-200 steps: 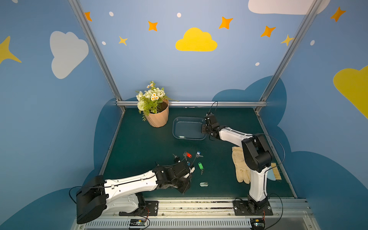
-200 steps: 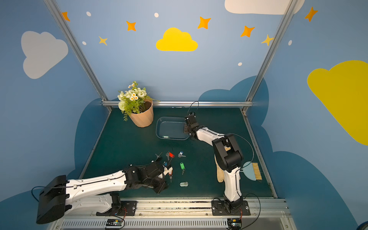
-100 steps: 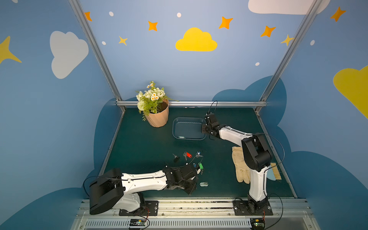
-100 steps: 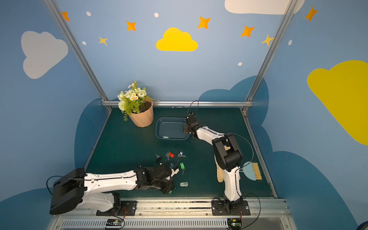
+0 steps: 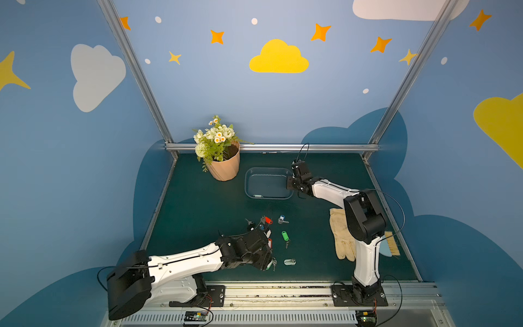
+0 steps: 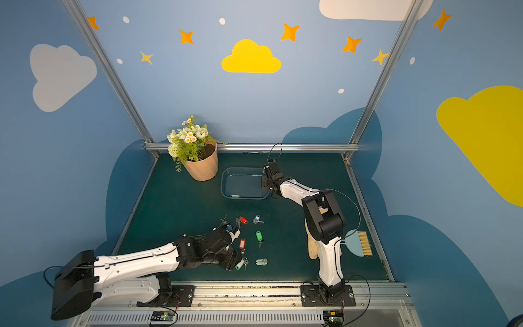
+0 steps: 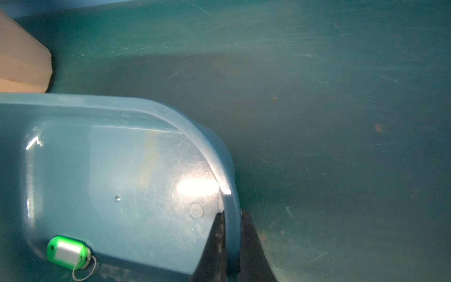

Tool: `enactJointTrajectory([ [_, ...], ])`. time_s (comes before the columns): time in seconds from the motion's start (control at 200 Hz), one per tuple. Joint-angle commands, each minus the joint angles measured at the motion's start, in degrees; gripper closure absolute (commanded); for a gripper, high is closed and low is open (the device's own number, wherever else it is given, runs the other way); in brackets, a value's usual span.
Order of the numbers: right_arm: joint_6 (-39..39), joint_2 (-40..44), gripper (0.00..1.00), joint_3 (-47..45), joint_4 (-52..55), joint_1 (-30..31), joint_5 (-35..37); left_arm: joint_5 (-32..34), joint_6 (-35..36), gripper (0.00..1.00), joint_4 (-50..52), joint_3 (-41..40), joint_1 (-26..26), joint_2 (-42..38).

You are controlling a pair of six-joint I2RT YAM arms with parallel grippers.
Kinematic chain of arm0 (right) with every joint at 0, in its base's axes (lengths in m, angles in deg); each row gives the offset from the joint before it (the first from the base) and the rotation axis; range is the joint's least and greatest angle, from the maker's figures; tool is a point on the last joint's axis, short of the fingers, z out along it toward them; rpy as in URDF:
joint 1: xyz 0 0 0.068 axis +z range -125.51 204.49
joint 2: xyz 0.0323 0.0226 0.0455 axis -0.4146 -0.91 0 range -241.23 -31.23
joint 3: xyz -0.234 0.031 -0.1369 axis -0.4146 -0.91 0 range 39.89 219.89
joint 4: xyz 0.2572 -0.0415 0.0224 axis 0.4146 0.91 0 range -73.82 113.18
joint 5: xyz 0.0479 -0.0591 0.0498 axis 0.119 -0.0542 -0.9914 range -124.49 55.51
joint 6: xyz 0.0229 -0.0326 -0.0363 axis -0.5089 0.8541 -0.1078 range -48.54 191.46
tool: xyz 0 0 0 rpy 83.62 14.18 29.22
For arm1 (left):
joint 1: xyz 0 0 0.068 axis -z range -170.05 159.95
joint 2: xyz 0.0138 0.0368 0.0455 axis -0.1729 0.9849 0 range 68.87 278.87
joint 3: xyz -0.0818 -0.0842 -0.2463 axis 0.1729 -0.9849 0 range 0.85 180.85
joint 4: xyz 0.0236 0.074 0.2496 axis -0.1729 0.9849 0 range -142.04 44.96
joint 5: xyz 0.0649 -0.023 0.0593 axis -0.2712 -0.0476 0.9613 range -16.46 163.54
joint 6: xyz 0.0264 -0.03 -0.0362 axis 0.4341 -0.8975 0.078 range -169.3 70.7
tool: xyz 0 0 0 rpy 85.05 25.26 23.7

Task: Take the keys out of the storage box
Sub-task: Place the key at the center of the board, then adjust the key at the center of the board.

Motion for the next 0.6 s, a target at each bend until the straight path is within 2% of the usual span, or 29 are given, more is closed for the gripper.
enactJointTrajectory([
  [0.0,0.92,-1.21,1.0,-0.26,4.68,0.34,-2.02,5.74,-2.12,0.35,4.14,-3.98,-1.97,-5.33],
  [0.155,1.19,-1.21,1.0,0.05,4.86,0.43,-2.2,8.18,-3.84,0.34,5.67,-5.93,-4.09,-6.77],
  [0.27,1.22,-1.41,1.0,0.1,4.83,0.32,-2.16,9.49,-3.35,0.26,5.51,-5.92,-4.09,-4.09],
  [0.35,1.19,-1.69,1.0,0.23,4.95,0.34,-2.16,10.21,-2.81,0.25,6.09,-4.63,-4.06,-1.35],
  [0.405,1.24,-1.76,1.0,0.2,4.94,0.37,-2.04,10.96,-2.83,0.27,6.83,-3.57,-4.06,0.88],
  [0.476,1.19,-1.85,1.0,0.14,4.88,0.37,-2.03,12.56,-3.18,0.36,7.7,-2.21,-4.06,3.94],
  [0.596,1.28,-1.85,1.0,0.22,4.86,0.26,-1.9,14.3,-3.0,0.42,8.93,0.6,-4.15,9.52],
])
